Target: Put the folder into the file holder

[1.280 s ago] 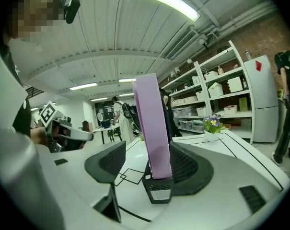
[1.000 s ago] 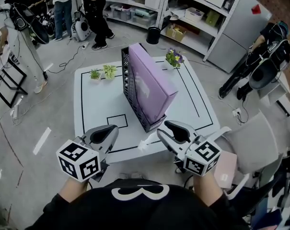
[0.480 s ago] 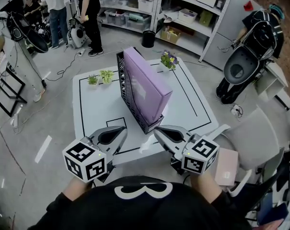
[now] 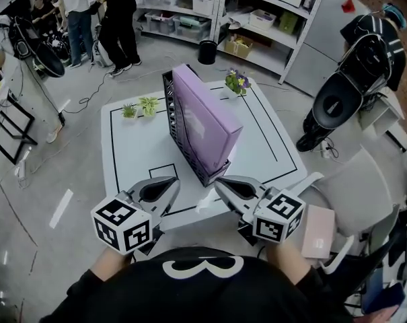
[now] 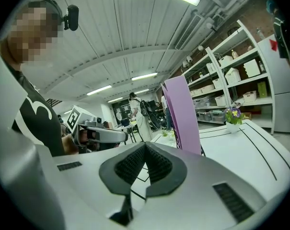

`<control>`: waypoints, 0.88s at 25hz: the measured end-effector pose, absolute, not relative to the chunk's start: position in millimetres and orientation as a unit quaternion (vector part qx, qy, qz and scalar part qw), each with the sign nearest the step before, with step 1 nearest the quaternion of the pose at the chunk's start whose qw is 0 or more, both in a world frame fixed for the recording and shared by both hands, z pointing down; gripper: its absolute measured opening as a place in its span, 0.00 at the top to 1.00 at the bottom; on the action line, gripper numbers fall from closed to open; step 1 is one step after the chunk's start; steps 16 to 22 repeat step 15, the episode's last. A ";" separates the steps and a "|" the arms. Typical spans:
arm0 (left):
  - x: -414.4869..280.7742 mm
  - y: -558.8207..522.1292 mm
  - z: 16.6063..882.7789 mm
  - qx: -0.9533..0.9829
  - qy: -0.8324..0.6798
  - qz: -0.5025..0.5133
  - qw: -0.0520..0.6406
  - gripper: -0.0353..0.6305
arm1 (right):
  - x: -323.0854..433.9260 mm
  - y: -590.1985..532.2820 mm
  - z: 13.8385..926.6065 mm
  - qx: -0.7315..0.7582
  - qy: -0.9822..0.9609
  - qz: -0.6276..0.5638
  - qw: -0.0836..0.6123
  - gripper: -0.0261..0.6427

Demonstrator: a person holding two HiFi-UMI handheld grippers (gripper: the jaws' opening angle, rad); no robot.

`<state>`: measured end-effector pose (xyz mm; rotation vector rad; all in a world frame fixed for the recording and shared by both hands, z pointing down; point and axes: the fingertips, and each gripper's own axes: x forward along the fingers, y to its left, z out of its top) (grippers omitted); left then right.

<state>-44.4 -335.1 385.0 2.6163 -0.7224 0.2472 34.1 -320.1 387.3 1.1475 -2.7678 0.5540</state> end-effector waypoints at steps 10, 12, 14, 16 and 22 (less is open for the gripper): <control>-46.0 -337.4 388.4 0.938 -0.258 0.096 0.210 0.94 | 32.2 -321.8 396.9 0.376 -0.905 0.193 0.052 0.96; -46.4 -337.6 388.8 0.938 -0.257 0.097 0.210 0.94 | 32.1 -322.3 397.1 0.377 -0.904 0.193 0.053 0.96; -46.7 -337.9 389.5 0.939 -0.256 0.098 0.210 0.94 | 31.3 -322.5 397.2 0.378 -0.903 0.194 0.054 0.96; -46.8 -338.0 389.9 0.939 -0.255 0.098 0.210 0.94 | 30.8 -322.6 397.3 0.379 -0.903 0.194 0.055 0.96; -46.8 -338.0 389.9 0.939 -0.255 0.098 0.210 0.94 | 30.8 -322.6 397.3 0.379 -0.903 0.194 0.055 0.96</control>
